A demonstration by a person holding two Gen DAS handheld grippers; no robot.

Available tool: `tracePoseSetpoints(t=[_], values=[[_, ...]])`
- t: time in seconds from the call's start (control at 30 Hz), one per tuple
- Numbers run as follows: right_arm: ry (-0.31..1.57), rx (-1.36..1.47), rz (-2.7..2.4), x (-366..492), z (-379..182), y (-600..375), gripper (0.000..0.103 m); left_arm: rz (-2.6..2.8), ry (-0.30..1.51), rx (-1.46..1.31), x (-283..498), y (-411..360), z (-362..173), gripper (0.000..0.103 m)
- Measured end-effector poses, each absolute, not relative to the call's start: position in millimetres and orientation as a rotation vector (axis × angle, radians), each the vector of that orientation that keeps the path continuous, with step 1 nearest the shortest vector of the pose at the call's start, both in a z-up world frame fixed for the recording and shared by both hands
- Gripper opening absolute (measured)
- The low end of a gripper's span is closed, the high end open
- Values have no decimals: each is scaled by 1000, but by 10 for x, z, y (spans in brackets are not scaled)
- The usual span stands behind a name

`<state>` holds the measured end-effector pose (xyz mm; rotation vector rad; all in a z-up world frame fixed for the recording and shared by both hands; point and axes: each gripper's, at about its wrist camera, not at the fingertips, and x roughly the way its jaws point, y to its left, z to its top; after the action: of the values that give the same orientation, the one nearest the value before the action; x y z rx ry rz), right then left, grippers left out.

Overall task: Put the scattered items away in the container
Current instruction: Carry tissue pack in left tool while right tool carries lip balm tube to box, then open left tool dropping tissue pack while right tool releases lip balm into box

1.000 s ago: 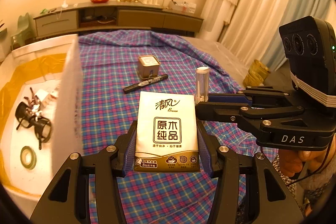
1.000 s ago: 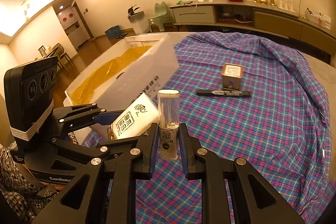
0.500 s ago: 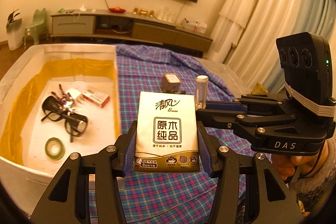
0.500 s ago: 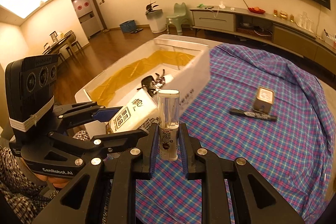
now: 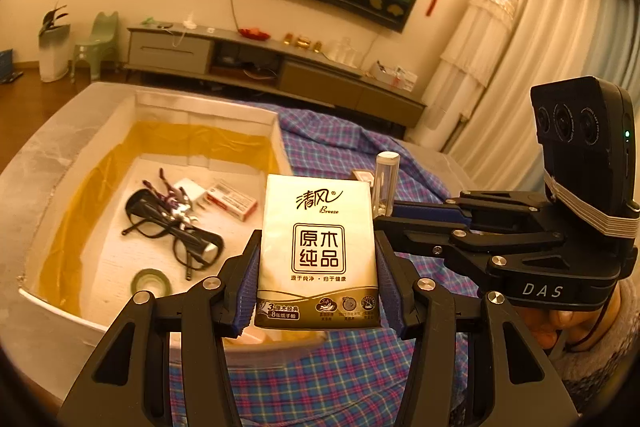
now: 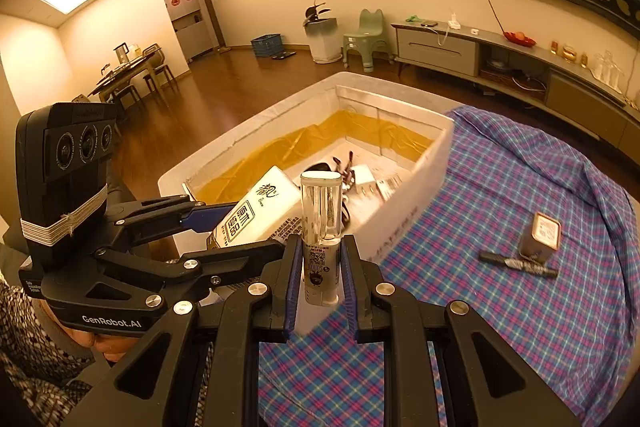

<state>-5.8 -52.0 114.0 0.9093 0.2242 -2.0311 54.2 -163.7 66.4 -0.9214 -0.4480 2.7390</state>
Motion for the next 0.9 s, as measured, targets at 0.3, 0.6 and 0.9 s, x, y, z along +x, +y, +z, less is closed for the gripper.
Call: tracePoseSetpoints(t=[0.3,0.6,0.9], values=[[242,908,-1999,-188,1119,-815,21,2780,-503,-950,447,-1907,557,54],[230,928,-1979,-433,1042,-1045,21,2787,-538,-1069,261,-2060,302,54],[290,981,-1973,-718,819,-1239,21,2741,-559,-1193,46,-2037,80,54]])
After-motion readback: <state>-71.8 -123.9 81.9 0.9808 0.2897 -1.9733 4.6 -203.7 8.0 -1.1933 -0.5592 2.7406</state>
